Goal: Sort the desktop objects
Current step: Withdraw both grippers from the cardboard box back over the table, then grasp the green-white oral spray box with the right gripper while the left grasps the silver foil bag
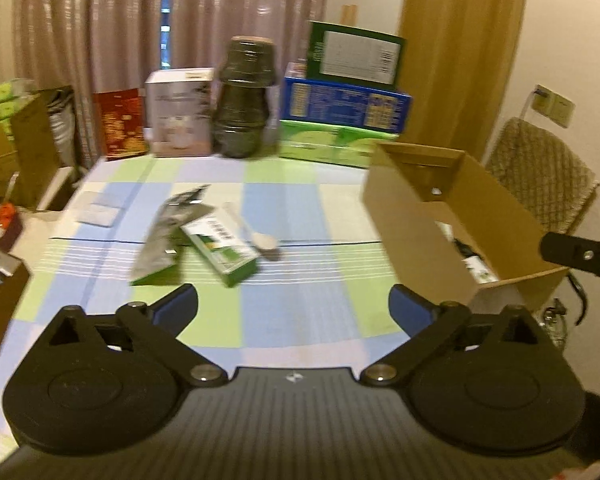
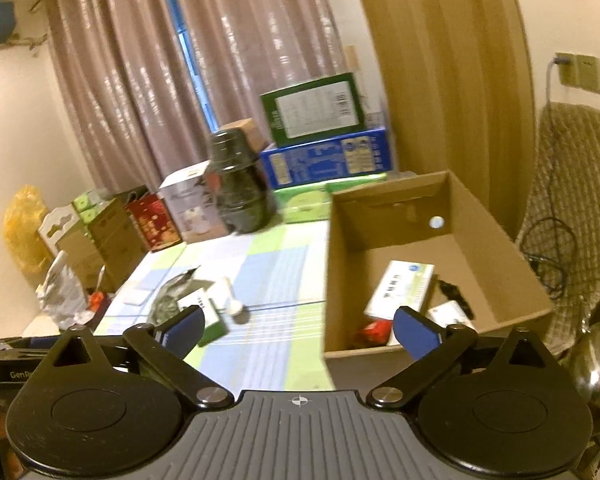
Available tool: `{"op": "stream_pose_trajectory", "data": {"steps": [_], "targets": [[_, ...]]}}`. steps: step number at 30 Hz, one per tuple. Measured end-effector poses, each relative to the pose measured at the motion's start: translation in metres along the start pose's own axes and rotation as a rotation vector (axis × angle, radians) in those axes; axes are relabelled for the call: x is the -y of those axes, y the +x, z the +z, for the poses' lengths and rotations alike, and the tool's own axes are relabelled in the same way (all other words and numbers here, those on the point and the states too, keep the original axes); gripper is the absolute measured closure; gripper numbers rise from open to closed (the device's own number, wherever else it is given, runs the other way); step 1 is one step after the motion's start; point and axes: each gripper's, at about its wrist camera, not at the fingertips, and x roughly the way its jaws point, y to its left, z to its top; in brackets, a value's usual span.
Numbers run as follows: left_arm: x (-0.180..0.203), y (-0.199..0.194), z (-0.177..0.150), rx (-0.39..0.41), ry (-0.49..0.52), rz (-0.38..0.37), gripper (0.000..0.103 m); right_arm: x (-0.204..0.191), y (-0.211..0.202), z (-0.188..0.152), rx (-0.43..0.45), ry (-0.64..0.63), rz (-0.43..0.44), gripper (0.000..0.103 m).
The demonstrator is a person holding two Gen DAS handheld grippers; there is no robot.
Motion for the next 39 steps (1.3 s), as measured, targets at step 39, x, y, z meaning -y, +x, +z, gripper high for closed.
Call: {"op": "stream_pose_trajectory", "data": {"steps": [39], "targets": [[-0.138,0.066,0.016,-0.025,0.034,0.138,0.001,-0.105,0.169,-0.034,-0.122,-0.266,0.163,0.002]]}}
